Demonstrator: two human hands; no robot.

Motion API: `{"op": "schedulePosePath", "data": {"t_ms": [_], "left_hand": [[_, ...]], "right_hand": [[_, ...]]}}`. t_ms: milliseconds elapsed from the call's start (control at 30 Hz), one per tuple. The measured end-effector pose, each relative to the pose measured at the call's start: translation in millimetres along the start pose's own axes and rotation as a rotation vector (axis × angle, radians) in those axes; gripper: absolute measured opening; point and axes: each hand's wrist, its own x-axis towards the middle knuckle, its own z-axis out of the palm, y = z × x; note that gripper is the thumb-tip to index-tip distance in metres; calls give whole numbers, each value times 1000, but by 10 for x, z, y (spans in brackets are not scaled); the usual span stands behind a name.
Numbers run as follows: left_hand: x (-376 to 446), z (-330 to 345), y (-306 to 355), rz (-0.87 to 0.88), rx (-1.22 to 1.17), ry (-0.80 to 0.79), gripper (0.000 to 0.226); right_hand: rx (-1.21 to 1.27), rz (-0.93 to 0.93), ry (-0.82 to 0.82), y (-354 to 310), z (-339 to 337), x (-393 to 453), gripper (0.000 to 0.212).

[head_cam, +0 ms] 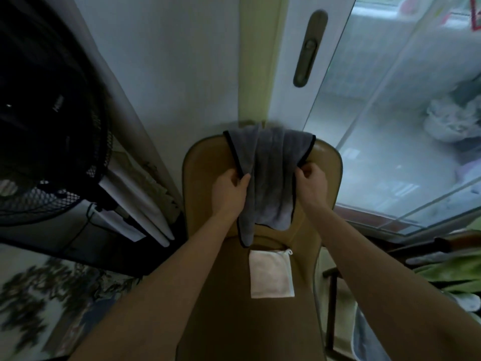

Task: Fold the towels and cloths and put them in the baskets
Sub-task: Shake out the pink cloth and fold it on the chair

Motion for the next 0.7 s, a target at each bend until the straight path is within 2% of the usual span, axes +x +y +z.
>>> {"op": "schedulePosePath", "data": {"t_ms": [100,200,333,400,467,533,600,700], "left_hand": [[-3,2,15,-33,21,3,36],[-161,-34,37,-89,-30,-44,29],[-492,-213,35,-125,-83,-3,27],[-675,-351,53,-164,-178,-111,29],[-886,-504,89,-249,-258,-342,31],[-1077,-635,94,-325,-188,-504,41],[-1211,-737,88,-388,-62,-543,46],[-1431,-924,251,-363,-17,-436,46]], "right_hand": [[-37,11,-65,6,-16,-17,7],[-1,99,-163,99,-54,-196,17],[13,162,-300,176,-172,-561,18],[57,231,-324,162,-302,-760,22],[63,287,-294,162,-422,-948,28],[92,325,-269,125,-527,-1134,31],[99,333,-271,34,-622,-1304,32],[30,272,-298,-141,-800,-1518,38]]}}
